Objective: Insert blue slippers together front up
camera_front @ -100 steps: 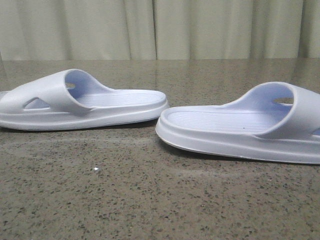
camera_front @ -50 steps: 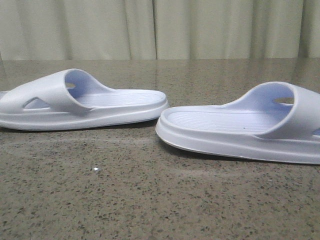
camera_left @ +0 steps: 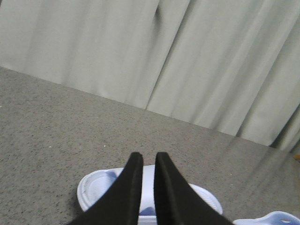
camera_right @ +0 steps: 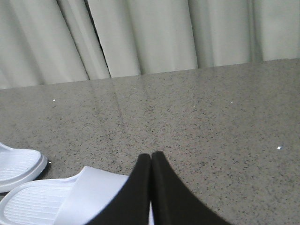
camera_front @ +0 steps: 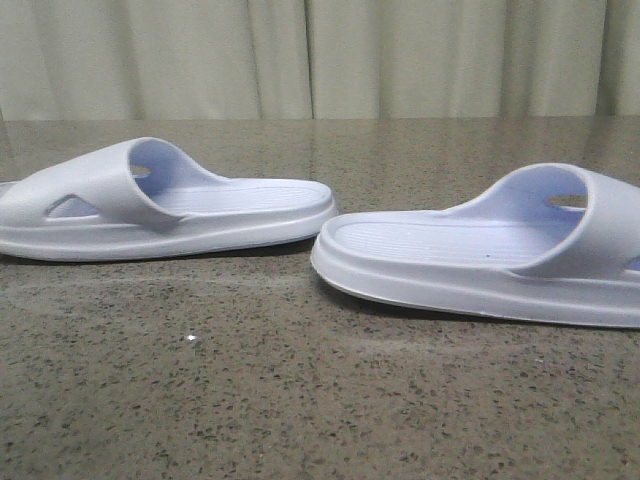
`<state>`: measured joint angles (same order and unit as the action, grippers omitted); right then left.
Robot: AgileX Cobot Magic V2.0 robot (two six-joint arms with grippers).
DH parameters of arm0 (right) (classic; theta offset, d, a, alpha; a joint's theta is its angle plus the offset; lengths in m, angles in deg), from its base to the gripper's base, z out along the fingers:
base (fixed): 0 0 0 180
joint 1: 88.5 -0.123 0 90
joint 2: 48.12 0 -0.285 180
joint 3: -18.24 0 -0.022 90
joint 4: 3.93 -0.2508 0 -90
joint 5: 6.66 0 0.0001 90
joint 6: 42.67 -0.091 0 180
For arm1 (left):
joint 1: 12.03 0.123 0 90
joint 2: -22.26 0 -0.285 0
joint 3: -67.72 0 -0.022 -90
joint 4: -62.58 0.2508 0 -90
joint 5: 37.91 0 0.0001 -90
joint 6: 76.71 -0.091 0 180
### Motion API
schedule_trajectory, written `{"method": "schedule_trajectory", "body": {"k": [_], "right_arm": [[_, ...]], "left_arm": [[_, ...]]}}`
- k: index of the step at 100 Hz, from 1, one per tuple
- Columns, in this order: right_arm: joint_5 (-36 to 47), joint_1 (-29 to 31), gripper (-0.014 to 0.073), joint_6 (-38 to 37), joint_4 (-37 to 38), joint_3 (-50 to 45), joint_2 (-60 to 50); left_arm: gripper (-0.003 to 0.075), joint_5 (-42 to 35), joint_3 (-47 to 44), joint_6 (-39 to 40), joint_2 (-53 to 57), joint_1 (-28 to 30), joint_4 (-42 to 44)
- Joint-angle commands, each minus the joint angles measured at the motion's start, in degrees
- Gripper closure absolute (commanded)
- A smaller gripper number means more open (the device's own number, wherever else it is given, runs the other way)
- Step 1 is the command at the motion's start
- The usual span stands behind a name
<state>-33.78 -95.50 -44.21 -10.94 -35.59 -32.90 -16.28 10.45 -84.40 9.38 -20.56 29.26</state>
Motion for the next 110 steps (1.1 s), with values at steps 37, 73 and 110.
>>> {"method": "schedule_trajectory", "body": {"k": [37,73,110], "right_arm": [[-9.1,0.5,0.0645,0.3,-1.5,18.2,18.0],[-9.0,0.5,0.0183,0.3,-3.2,18.1,19.9],[-5.5,0.5,0.0183,0.3,-3.2,18.1,19.9]], "left_arm": [[0.0685,8.8,14.2,0.1,-21.0,-0.4,-2.8],[0.0103,8.2,14.2,0.1,-24.0,-0.4,-3.3],[0.0121,0.8,13.7,10.0,-31.3,-0.4,-3.9]]}}
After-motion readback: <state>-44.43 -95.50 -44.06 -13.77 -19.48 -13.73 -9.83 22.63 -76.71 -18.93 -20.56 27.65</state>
